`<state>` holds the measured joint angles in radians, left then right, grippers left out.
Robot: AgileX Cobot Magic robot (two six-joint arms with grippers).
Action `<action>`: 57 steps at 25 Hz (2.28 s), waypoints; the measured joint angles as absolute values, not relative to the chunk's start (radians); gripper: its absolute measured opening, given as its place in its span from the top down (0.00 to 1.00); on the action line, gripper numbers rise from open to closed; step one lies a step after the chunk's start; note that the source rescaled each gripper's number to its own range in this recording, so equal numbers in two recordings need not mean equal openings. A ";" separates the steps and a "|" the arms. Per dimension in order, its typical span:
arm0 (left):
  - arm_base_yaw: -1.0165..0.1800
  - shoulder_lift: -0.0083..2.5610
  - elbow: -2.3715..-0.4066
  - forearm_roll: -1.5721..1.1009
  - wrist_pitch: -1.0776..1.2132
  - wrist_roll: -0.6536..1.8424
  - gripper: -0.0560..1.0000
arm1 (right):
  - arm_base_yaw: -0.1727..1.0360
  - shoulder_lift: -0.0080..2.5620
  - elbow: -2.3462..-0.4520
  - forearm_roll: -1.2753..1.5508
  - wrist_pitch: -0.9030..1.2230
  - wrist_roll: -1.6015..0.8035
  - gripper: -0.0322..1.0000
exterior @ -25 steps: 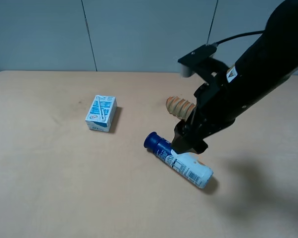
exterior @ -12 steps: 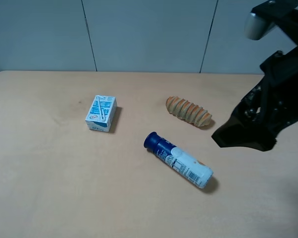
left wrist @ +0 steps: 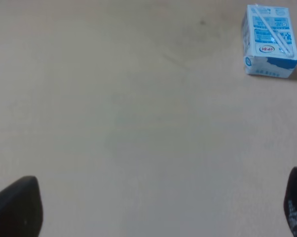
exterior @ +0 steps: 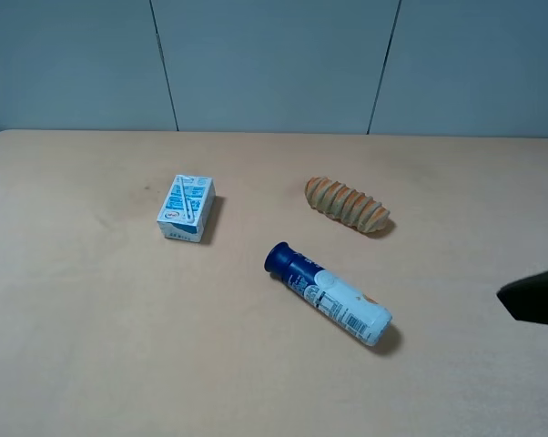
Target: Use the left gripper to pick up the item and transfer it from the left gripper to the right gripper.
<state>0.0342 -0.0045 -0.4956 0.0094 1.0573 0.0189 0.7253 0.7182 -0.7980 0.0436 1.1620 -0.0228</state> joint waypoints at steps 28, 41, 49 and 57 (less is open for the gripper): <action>0.034 -0.004 -0.496 0.008 1.057 0.019 0.04 | 0.725 0.037 -0.497 -0.035 1.024 0.096 0.00; 0.034 -0.004 -0.496 0.008 1.057 0.019 0.04 | 0.438 0.037 -0.497 -0.035 1.022 0.096 0.00; 0.034 -0.004 -0.496 0.008 1.057 0.019 0.04 | -0.009 -0.002 -0.497 -0.035 1.022 0.096 0.00; 0.034 -0.004 -0.496 0.008 1.057 0.019 0.04 | -0.163 -0.005 -0.497 -0.027 1.023 0.096 0.00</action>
<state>0.0342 -0.0045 -0.4956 0.0085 1.0570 0.0189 -0.1628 -0.0046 -0.4973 -0.0270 1.0230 0.0962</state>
